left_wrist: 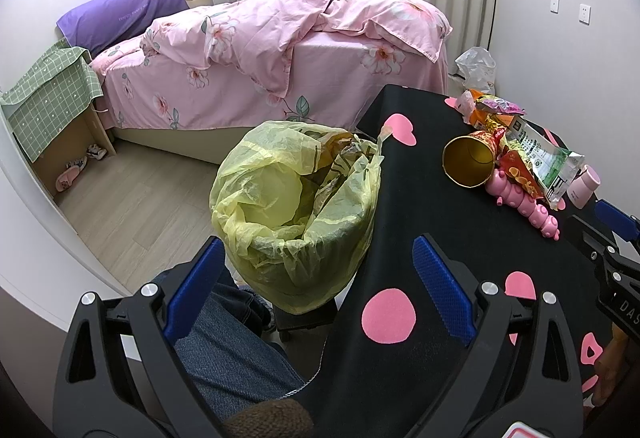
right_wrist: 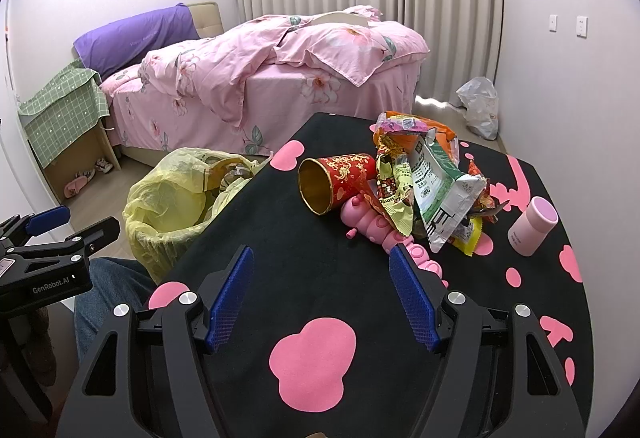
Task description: Collect trash
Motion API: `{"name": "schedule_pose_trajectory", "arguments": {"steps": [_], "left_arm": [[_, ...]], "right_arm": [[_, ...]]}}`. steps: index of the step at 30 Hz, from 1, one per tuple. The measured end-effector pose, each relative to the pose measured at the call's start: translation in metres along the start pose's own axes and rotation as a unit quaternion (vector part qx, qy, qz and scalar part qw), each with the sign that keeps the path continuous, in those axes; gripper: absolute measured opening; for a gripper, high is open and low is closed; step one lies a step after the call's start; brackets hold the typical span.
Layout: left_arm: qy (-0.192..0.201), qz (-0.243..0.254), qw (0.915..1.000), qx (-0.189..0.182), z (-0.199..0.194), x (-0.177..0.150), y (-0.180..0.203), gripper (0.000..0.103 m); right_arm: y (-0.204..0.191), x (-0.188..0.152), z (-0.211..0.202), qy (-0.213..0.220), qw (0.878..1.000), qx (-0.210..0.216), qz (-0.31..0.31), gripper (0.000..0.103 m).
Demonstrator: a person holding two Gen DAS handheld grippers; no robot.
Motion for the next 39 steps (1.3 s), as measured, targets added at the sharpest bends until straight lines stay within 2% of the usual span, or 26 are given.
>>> {"name": "schedule_pose_trajectory", "arguments": {"steps": [7,11,14,17,20,24,28,31,34,35,36,38,39], "left_arm": [[0.002,0.001,1.0000,-0.008,0.003,0.002,0.003,0.091],[0.023,0.013,0.9993,-0.026,0.014,0.015,0.014,0.091],[0.045,0.030,0.9962,-0.069,0.028,0.033,0.034,0.090],[0.050,0.047,0.9907,-0.118,0.046,0.048,0.059,0.090],[0.046,0.057,0.9818,-0.175,0.069,0.061,0.091,0.091],[0.046,0.077,0.9708,-0.223,0.098,0.069,0.127,0.094],[0.015,0.107,0.9657,-0.236,0.133,0.073,0.149,0.094],[0.011,0.129,0.9609,-0.245,0.152,0.083,0.158,0.094],[-0.019,0.143,0.9559,-0.256,0.175,0.083,0.166,0.094],[-0.031,0.142,0.9559,-0.255,0.183,0.081,0.166,0.091],[-0.048,0.136,0.9546,-0.261,0.190,0.078,0.166,0.082],[-0.079,0.119,0.9487,-0.282,0.198,0.072,0.169,0.070],[-0.089,0.104,0.9481,-0.287,0.199,0.069,0.167,0.070]], "right_arm": [[0.006,0.001,0.000,0.003,1.000,-0.009,-0.001,0.067],[0.038,0.013,0.000,0.025,0.998,-0.049,0.005,0.067],[0.072,0.020,0.002,0.036,0.996,-0.083,0.020,0.067],[0.107,0.023,0.008,0.038,0.994,-0.099,0.037,0.067],[0.135,0.022,0.015,0.037,0.992,-0.112,0.045,0.067],[0.164,0.010,0.030,0.021,0.991,-0.113,0.061,0.067],[0.175,-0.005,0.042,0.009,0.992,-0.103,0.067,0.067],[0.175,-0.011,0.046,0.008,0.993,-0.099,0.058,0.067],[0.170,-0.015,0.051,0.005,0.995,-0.083,0.053,0.067],[0.167,-0.015,0.051,0.005,0.996,-0.078,0.053,0.067],[0.165,-0.016,0.051,0.004,0.996,-0.074,0.053,0.067],[0.159,-0.017,0.053,0.005,0.996,-0.067,0.051,0.067],[0.156,-0.017,0.054,0.006,0.997,-0.066,0.047,0.067]]}}
Point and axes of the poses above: each gripper's, at about its wrist camera, not at the fingertips, and z roughly the way its jaws point, y to its right, x to its top, the point moved 9 cm from there along z, roughly the way its jaws point, and after that the axes turned 8 degrees about -x, right-handed, at the moved point
